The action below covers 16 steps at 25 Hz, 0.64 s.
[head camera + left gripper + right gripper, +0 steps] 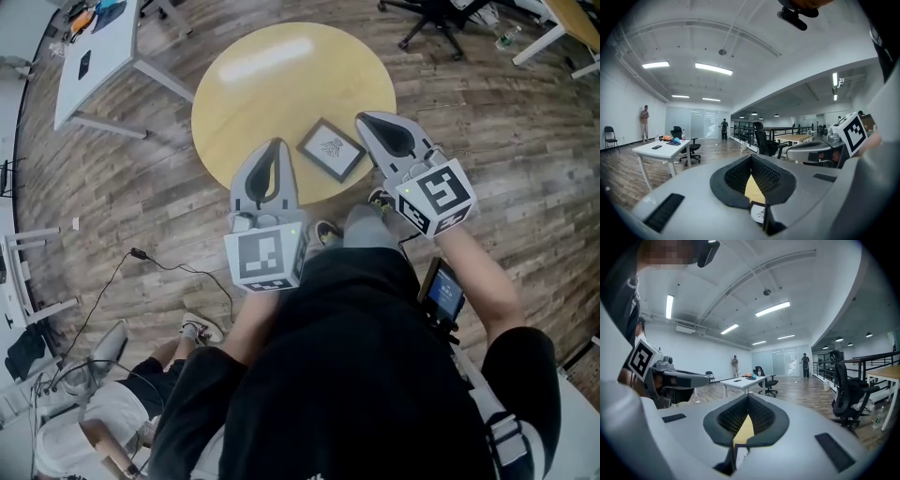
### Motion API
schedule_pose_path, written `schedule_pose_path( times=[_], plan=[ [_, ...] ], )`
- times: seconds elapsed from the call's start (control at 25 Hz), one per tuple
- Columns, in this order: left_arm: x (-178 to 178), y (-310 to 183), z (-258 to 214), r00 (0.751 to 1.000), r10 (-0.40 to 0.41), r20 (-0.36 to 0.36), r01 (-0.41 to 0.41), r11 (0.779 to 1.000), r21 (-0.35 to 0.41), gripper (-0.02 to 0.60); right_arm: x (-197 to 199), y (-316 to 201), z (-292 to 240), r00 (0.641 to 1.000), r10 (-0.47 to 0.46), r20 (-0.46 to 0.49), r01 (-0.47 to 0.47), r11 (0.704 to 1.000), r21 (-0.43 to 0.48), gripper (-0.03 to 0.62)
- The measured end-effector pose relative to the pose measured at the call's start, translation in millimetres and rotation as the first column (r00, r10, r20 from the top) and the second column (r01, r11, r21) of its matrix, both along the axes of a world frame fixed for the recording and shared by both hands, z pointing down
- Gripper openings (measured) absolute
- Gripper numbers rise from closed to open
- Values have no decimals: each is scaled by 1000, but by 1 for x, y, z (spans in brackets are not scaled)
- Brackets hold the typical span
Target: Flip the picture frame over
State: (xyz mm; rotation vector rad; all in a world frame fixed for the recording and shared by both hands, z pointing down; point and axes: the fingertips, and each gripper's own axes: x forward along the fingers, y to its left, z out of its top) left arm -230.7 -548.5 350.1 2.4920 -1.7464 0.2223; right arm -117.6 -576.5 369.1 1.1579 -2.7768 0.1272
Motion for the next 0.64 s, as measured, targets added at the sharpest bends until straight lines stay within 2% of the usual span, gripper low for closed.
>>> schedule_pose_path(
  times=[0.64],
  plan=[
    [20,-7,-1,1000,22,-1,-22,1000,-6,23,18,-7,4,1000,1,-10,-1,1000,-12,18]
  ],
)
